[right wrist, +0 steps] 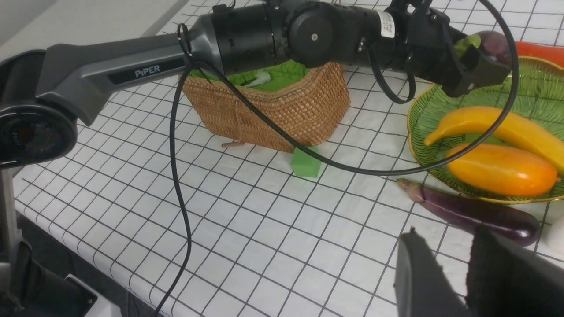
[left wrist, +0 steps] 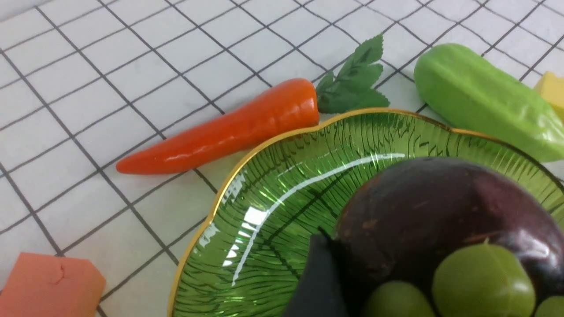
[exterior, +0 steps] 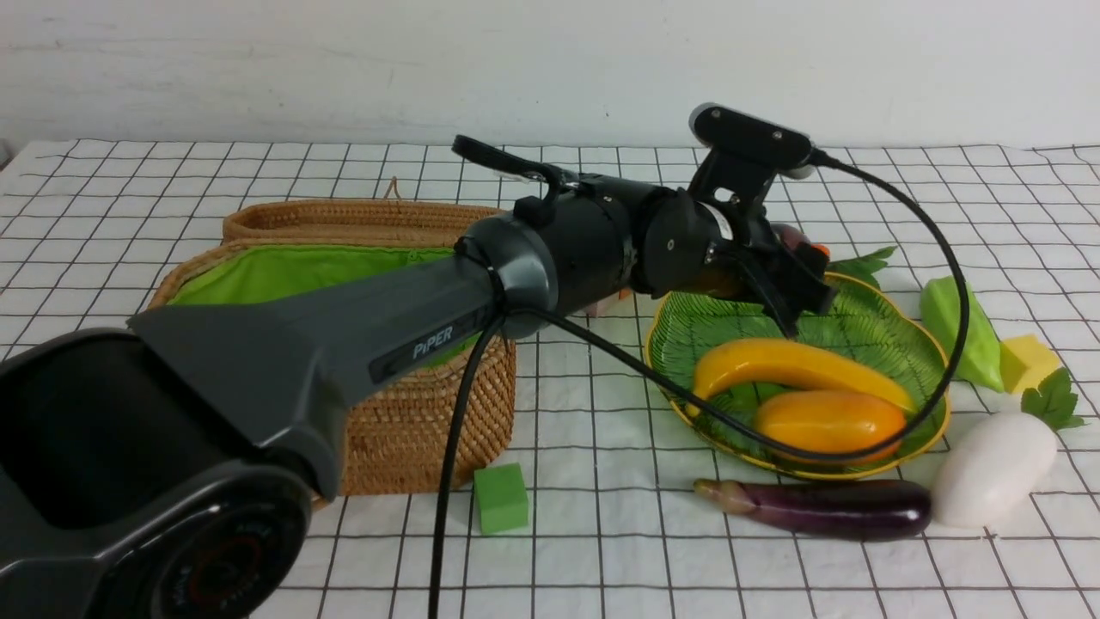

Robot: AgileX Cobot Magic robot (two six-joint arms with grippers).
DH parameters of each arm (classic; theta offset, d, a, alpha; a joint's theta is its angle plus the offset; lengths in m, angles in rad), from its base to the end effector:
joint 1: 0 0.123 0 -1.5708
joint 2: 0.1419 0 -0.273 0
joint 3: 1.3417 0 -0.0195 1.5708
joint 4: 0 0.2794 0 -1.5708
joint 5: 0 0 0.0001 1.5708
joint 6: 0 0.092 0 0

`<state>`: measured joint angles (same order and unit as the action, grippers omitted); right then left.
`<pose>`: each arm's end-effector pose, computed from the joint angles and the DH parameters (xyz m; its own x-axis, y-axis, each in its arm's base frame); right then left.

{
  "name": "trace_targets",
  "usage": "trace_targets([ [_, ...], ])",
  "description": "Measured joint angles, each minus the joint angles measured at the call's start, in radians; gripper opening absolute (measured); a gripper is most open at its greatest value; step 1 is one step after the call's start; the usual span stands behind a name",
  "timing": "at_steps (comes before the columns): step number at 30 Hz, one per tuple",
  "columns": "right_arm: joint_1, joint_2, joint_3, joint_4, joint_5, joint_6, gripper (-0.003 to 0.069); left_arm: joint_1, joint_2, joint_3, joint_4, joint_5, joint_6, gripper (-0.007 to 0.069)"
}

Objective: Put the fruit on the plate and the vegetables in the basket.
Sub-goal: Grab a mangosteen with your left arm and put it on the plate on the right, then grab an eggplant with your right arm and place it in the basket on the left.

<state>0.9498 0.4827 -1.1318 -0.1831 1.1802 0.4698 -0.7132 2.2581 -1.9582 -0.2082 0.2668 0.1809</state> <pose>0.0443 0.0354 0.4462 -0.5046 -0.0465 -0.8621 -0.5609 0.7768 0.2864 0.4204 -0.3703 0.2255 -0.3590 0.2840 -0.8891 0.6829 0.7293 -0.0428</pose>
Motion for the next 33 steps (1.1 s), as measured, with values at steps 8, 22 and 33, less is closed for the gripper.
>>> trace_targets([
  [8, 0.0, 0.0, 0.0, 0.0, 0.003, -0.014, 0.0197, 0.0, 0.0, 0.0, 0.007, -0.003, 0.001, 0.0632],
  [22, 0.0, 0.0, 0.0, 0.0, 0.003, -0.016, 0.0197, 0.0, 0.0, 0.0, 0.013, -0.004, 0.002, 0.0624],
  [33, 0.0, 0.0, 0.0, 0.0, 0.014, -0.016, 0.0204, 0.0, -0.002, 0.0, -0.008, 0.08, -0.005, 0.0412],
])
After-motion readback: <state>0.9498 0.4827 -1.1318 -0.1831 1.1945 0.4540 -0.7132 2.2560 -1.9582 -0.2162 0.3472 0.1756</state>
